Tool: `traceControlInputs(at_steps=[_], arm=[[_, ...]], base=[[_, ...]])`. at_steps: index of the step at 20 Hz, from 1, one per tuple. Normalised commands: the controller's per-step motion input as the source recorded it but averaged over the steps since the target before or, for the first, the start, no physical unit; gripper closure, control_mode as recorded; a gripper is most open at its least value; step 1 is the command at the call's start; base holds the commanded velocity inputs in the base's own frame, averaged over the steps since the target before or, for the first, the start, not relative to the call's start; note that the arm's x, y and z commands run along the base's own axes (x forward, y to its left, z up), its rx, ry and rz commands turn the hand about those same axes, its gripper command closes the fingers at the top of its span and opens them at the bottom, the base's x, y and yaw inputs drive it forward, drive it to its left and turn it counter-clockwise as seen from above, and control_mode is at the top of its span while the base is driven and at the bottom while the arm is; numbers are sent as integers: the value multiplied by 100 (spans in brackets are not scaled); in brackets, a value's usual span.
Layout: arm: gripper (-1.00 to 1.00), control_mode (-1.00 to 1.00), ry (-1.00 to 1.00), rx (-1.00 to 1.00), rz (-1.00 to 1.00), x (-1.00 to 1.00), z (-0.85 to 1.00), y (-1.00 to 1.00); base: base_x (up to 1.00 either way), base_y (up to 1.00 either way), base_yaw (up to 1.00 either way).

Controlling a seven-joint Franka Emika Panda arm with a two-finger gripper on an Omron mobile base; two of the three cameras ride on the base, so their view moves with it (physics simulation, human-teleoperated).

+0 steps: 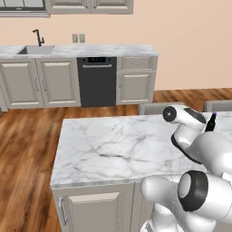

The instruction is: Get the candle and the beer from the cabinet and move them to the dining counter.

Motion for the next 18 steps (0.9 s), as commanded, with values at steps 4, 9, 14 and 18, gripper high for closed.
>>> traceControlInputs(at_steps=[4, 9, 14, 18], arm=[[100, -100, 2, 4, 0, 41, -31, -25], [100, -100, 2, 8, 0, 32, -32, -18], [100, -100, 1, 8, 1, 27, -30, -24], [100, -100, 2, 5, 0, 24, -27, -16]], base=[[0, 0, 0], [0, 0, 0], [0, 0, 0], [0, 0, 0]])
